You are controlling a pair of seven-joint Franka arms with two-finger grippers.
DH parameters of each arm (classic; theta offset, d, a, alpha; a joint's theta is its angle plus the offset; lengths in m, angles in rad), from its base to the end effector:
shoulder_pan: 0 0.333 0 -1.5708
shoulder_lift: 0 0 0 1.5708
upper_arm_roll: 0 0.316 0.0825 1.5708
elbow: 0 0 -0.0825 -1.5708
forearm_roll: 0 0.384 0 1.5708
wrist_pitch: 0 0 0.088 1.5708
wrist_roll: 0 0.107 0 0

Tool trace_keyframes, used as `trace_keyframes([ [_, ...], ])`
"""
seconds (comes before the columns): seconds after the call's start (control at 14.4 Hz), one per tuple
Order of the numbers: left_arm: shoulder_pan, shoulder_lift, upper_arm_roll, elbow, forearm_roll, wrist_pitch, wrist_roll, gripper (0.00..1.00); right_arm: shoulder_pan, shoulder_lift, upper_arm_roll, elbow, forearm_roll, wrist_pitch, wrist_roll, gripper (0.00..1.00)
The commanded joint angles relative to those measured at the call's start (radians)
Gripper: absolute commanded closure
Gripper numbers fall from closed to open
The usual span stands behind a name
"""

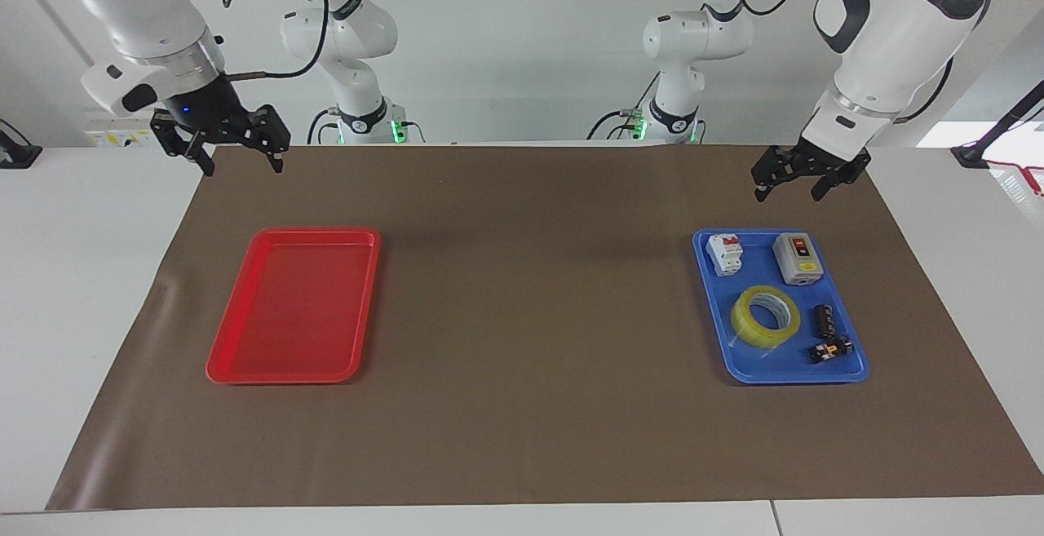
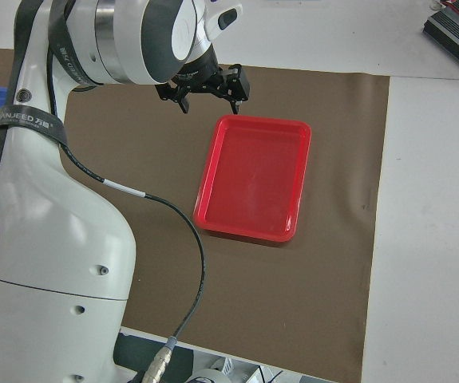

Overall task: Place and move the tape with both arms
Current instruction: 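Reach the left gripper down to the yellow tape roll in the blue tray, then grasp the yellow tape roll with the left gripper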

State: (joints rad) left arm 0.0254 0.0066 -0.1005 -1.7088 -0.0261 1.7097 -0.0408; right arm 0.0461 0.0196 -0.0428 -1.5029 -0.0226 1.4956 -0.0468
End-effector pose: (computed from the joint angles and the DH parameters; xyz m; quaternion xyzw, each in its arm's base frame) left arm 0.5621 -0.0446 0.5673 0.9998 -0.0153 -0.0036 0.0131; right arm 0.5533 -0.0005 0.6390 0.9995 0.0243 -0.0137 0.0114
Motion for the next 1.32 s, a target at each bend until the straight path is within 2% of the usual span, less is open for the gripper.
trace_keyframes([
  [0.0, 0.068, 0.077, 0.004, -0.005, 0.003, 0.1, 0.007, 0.0, -0.009, 0.002, 0.004, 0.001, 0.015, 0.012, 0.012, 0.0],
  [0.21, 0.161, 0.153, 0.002, -0.044, 0.037, 0.235, 0.085, 0.0, -0.009, 0.0, 0.004, -0.003, 0.015, 0.028, 0.013, 0.0],
  [0.42, 0.159, 0.205, 0.004, -0.101, 0.038, 0.372, 0.087, 0.0, -0.011, -0.001, 0.004, -0.01, 0.015, 0.028, 0.012, 0.0],
  [0.49, 0.153, 0.223, 0.002, -0.103, 0.038, 0.383, 0.055, 0.0, -0.011, -0.001, 0.004, -0.01, 0.015, 0.029, 0.012, 0.0],
  [0.62, 0.131, 0.251, 0.004, -0.123, 0.043, 0.41, 0.032, 0.1, -0.009, -0.001, 0.004, -0.011, 0.015, 0.034, 0.012, 0.0],
  [0.97, 0.11, 0.288, 0.004, -0.147, 0.067, 0.465, 0.015, 0.12, -0.011, -0.003, 0.003, -0.013, 0.015, 0.032, 0.012, 0.0],
  [1.04, 0.108, 0.294, 0.004, -0.149, 0.068, 0.47, 0.012, 0.15, -0.011, -0.003, 0.003, -0.013, 0.015, 0.034, 0.012, 0.0],
  [1.25, 0.107, 0.305, 0.004, -0.153, 0.068, 0.469, -0.008, 0.32, -0.011, -0.003, 0.003, -0.013, 0.015, 0.035, 0.012, 0.0],
])
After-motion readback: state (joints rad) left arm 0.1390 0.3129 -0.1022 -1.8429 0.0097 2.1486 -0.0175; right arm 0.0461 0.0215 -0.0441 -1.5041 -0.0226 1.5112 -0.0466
